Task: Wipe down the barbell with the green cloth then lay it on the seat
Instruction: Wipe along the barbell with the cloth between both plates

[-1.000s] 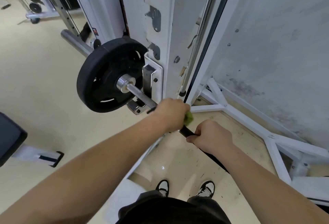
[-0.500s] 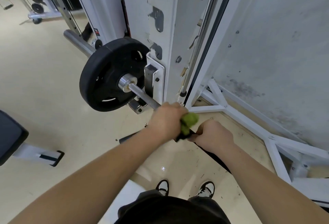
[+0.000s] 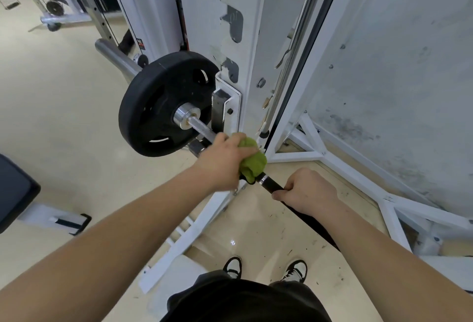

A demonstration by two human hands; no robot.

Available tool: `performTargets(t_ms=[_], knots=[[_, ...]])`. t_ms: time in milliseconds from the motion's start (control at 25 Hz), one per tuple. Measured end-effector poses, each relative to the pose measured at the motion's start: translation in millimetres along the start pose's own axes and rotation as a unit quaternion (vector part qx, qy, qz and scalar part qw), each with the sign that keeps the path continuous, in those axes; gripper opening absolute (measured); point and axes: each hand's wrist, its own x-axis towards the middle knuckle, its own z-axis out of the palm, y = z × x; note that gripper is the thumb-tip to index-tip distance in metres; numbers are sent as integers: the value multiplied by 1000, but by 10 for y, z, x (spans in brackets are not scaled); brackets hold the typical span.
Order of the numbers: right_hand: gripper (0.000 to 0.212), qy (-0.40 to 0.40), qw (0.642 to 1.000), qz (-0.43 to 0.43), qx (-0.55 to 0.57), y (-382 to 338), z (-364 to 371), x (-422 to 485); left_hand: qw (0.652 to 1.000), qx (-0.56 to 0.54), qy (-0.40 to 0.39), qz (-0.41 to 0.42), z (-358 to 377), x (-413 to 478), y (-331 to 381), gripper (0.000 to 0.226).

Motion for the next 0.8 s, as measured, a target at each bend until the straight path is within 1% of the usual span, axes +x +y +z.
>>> performTargets(t_ms=[40, 120, 160, 280, 360, 400, 440, 520, 560, 600, 640, 720, 760, 800], knots=[[36, 0, 1000, 0, -1, -8, 5, -12, 1000, 9, -11, -20, -49, 80, -125, 67], [35, 4, 1000, 2, 1, -28, 0, -19, 999, -8, -19, -28, -112, 187, -204, 56], [34, 4, 1000, 4, 0, -34, -6, -19, 999, -37, -22, -13, -79, 204, -121, 52], [27, 4, 1000, 4, -13, -34, -46, -42, 993, -71, -29, 95, 254, 4, 432, 49], [29, 8, 1000, 1, -8, -8, -39, -56, 989, -95, -24, 106, 276, -32, 421, 52], [32, 9, 1000, 3, -3, 2, -22, -59, 991, -98, -15, 88, 218, 25, 288, 55], [35, 9, 1000, 4, -2, 3, -14, -62, 995, -87, 8, 53, 159, 87, 121, 56], [36, 9, 1000, 7, -4, 7, 9, -53, 993, -49, 87, -55, 84, 126, -128, 54], [36, 11, 1000, 7, -2, 12, 21, -46, 987, -40, 118, -100, 136, 106, -135, 53], [35, 17, 1000, 5, 1, 17, 26, -49, 983, -47, 137, -110, 237, 53, -42, 51], [34, 24, 1000, 5, 6, 24, 37, -57, 986, -66, 131, -83, 353, -45, 125, 51], [35, 38, 999, 3, 19, 52, 66, -93, 988, -116, 95, 16, 472, -204, 340, 53], [36, 42, 999, 0, 23, 79, 90, -124, 987, -132, 80, 48, 446, -188, 297, 55], [38, 47, 999, -2, 24, 114, 110, -166, 986, -138, 77, 51, 366, -108, 202, 57]])
